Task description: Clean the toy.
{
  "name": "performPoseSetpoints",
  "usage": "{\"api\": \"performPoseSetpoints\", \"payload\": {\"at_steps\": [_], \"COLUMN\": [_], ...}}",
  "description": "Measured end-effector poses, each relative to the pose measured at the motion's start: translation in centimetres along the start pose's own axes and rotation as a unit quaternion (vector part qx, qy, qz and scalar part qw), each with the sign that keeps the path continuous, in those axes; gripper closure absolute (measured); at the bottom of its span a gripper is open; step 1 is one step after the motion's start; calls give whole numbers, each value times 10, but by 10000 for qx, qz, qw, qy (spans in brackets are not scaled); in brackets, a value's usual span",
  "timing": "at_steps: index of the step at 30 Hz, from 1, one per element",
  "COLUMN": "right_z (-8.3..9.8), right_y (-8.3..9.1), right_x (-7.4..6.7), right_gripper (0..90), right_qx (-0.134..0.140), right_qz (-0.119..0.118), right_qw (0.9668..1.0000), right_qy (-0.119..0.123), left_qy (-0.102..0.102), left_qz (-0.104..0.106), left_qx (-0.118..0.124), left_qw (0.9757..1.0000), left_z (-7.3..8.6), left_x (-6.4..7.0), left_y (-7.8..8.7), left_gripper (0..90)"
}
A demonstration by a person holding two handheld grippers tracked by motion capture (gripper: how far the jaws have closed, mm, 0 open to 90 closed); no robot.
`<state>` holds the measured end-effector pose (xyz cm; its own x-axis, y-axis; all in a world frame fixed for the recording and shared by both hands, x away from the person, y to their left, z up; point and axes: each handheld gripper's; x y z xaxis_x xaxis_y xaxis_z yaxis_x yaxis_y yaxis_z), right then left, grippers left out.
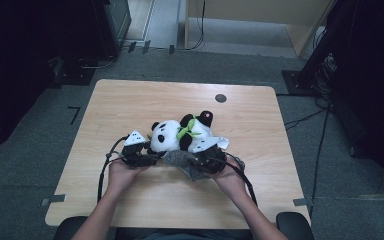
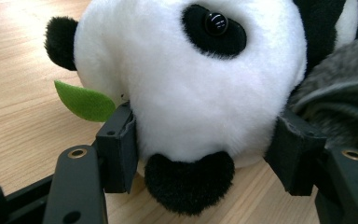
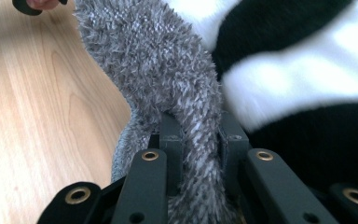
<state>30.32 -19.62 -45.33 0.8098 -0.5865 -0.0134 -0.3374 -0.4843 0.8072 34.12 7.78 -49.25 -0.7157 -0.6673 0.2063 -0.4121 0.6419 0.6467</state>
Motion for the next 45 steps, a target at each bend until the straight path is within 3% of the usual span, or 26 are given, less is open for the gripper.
{"api": "performPoseSetpoints", "payload": {"at_steps": [4,8,20,27,33,45], "right_z": [11,24,53,62,69,61], "right_y": [12,25,52,54,54,49], "right_x": [5,19,39,55,72,104], "right_gripper": [771,770,768,765,764,765], "right_qx": [96,263,354,361,302,355], "right_qz": [9,-86,4,68,292,397], "right_qw": [9998,9985,9958,9937,9888,9839], "right_qy": [-188,-481,-845,-1058,-1430,-1706], "left_qy": [-17,-19,-11,-15,-22,-46], "left_qz": [4,9,-20,-30,-46,-67], "left_qx": [-34,-65,-82,-72,-70,-63], "left_qw": [10000,10000,10000,10000,10000,9999], "left_z": [0,-1,-2,-2,-1,-1], "left_x": [0,0,0,1,1,2], "left_y": [0,1,1,0,0,0], "left_gripper": [344,345,344,344,344,345]}}
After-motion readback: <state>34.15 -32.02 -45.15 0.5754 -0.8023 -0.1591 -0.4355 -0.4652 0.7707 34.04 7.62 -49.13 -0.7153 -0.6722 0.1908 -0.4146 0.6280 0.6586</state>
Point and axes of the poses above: each handheld gripper's, and its own axes: y roughly backward along the jaws, z roughly out of its underside, x roughly to its right, and after that the axes turned 7 degrees about -x, right-handed
